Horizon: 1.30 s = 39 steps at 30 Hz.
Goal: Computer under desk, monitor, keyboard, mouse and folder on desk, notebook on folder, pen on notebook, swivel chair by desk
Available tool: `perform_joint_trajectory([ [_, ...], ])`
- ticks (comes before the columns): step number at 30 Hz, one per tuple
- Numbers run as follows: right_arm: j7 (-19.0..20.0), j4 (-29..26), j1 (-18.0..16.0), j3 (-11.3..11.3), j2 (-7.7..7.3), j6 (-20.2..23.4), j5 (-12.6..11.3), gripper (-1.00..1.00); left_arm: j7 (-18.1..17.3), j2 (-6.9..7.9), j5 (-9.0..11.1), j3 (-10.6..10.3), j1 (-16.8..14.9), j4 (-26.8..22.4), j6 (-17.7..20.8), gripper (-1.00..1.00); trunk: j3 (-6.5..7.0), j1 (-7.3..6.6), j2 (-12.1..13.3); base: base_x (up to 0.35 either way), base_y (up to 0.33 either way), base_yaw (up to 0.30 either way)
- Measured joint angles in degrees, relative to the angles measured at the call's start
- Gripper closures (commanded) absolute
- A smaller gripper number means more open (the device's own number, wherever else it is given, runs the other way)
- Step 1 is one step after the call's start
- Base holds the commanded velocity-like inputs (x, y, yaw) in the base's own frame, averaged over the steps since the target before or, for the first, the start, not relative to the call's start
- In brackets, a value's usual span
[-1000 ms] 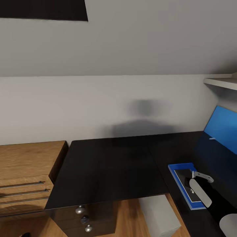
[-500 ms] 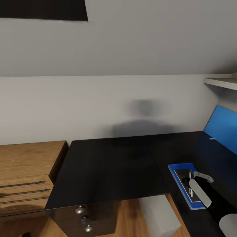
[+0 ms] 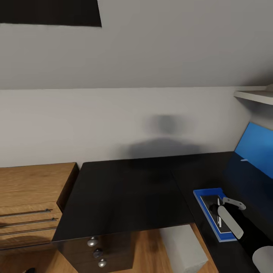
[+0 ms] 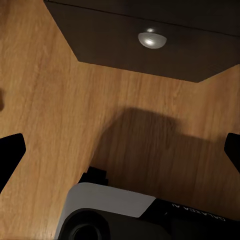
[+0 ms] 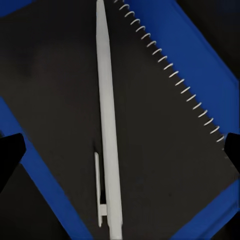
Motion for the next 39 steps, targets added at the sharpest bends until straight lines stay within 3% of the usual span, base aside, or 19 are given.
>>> perform_joint_trajectory([
  [6, 0.0, -0.4, 0.0, 0.0, 0.00, 0.0, 0.0, -1.00, 0.1, 0.00, 0.0, 0.0, 0.0, 0.0, 0.0, -1.00, 1.08, -1.32, 2.4, 0.000, 0.000, 0.000],
  [24, -0.3, -8.3, 0.0, 0.0, 0.03, 0.0, -0.3, -1.00, 0.1, -0.03, 0.0, 0.0, 0.0, 0.1, 0.4, -1.00, 4.32, -5.28, 9.6, 0.000, 0.000, 0.000],
  [30, -0.5, -16.3, 0.4, 0.0, 1.73, 0.3, -0.7, -1.00, 0.2, -0.11, 0.0, -0.1, 0.0, 0.2, 0.4, -1.00, 5.40, -6.60, 12.1, 0.000, 0.000, 0.000],
  [31, -0.5, -19.7, 0.8, 0.0, 2.63, 0.4, -0.8, -1.00, 0.2, -0.12, 0.0, -0.1, 0.0, 0.2, 0.4, -1.00, 5.58, -6.82, 12.4, 0.000, 0.000, 0.000],
  [37, -0.6, -25.2, 2.8, 0.2, 4.95, 1.9, -0.8, -1.00, 0.2, -0.16, 0.0, -0.1, 0.0, 0.2, 0.4, -1.00, 6.66, -8.14, 14.9, 0.000, 0.000, 0.000],
  [39, -0.6, -27.4, 3.7, 0.4, 6.52, 3.3, -0.8, -1.00, 0.2, -0.17, 0.0, -0.1, 0.0, 0.2, 0.4, -1.00, 7.02, -8.58, 15.7, 0.000, 0.000, 0.000],
])
